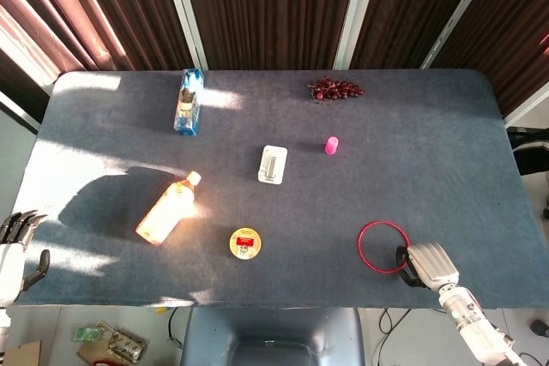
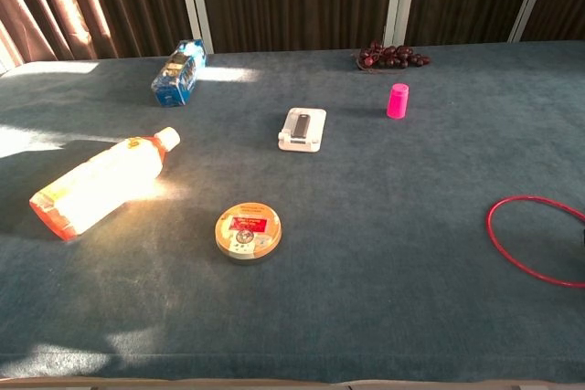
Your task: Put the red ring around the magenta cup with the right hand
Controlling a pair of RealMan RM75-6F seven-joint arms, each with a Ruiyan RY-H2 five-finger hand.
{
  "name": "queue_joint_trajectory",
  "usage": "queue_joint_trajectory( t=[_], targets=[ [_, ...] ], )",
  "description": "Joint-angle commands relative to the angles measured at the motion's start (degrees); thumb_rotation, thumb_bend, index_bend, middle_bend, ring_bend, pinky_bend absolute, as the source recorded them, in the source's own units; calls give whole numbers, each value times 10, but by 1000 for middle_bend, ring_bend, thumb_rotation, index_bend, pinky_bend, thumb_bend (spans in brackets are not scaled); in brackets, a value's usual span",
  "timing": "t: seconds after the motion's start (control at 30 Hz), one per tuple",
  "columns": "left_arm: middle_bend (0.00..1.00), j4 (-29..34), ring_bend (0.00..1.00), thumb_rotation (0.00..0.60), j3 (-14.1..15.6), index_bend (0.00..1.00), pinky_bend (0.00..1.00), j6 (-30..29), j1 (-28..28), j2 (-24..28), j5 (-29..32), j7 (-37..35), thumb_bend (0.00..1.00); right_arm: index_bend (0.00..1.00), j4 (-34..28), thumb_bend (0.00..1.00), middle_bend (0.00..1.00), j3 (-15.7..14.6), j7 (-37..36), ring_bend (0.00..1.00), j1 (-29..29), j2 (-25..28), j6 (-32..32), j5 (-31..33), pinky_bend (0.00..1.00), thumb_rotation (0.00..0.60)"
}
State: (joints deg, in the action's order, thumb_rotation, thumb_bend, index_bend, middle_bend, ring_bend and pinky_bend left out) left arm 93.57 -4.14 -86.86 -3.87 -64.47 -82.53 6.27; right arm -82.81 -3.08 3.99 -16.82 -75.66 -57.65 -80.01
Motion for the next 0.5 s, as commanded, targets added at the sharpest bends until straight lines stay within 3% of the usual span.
queue_joint_trajectory(
  t=[0.03,0.5],
  targets=[
    [145,1,106,600,0,212,260,-1,1,0,-1,0,464,667,1,500,906,0,0,932,0,-1,1,1,1000,600],
    [145,1,107,600,1,212,260,0,0,1,-1,0,463,664,4,504,906,-2,-6,932,-1,1,3,2,1000,600]
  ],
)
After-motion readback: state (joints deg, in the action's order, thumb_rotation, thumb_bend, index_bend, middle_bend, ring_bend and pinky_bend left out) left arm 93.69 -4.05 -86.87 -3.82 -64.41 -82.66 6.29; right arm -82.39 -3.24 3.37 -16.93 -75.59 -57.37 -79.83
